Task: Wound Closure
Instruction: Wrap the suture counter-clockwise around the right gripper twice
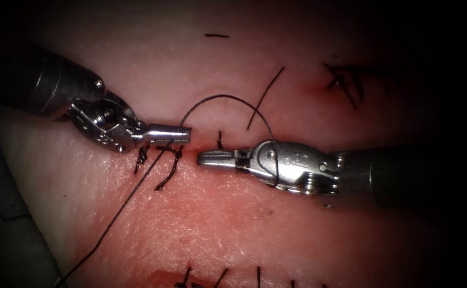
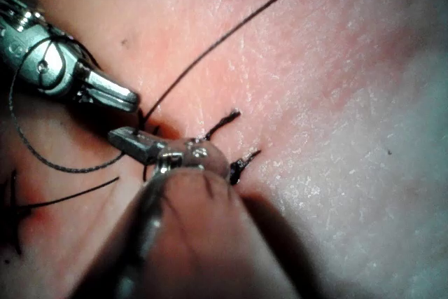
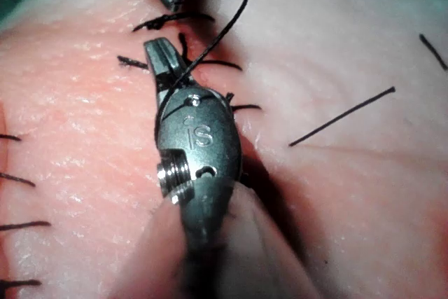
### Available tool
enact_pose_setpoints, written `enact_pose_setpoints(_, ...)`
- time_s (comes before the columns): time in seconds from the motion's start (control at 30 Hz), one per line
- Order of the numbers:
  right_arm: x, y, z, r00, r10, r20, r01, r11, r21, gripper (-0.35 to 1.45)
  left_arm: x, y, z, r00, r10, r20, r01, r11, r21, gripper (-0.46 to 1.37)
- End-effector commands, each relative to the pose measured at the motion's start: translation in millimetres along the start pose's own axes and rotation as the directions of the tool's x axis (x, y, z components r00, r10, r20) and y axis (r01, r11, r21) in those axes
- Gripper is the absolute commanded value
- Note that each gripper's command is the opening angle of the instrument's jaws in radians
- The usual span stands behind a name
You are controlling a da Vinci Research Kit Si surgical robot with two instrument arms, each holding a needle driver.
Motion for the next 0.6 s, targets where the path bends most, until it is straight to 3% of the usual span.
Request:
enact_pose_setpoints(0.03,0.0,0.0,0.0,1.000,-0.001,-0.003,0.001,1.000,0.009,-0.35,-0.2,0.1,0.1,1.000,-0.005,-0.001,0.005,1.000,-0.005,-0.35)
enact_pose_setpoints(0.2,0.3,0.4,-0.1,0.999,-0.002,-0.046,0.002,1.000,0.014,-0.35,-0.9,0.8,0.4,1.000,-0.015,0.003,0.015,1.000,-0.012,-0.35)
enact_pose_setpoints(0.43,1.3,1.1,-0.4,0.984,0.020,-0.174,-0.015,0.999,0.030,-0.35,-1.6,2.9,0.7,1.000,-0.023,0.008,0.023,0.999,-0.024,-0.35)
enact_pose_setpoints(0.6,1.5,1.6,-0.3,0.975,0.031,-0.222,-0.027,0.999,0.022,-0.35,-1.7,3.8,1.1,1.000,-0.026,0.010,0.026,0.999,-0.028,-0.35)
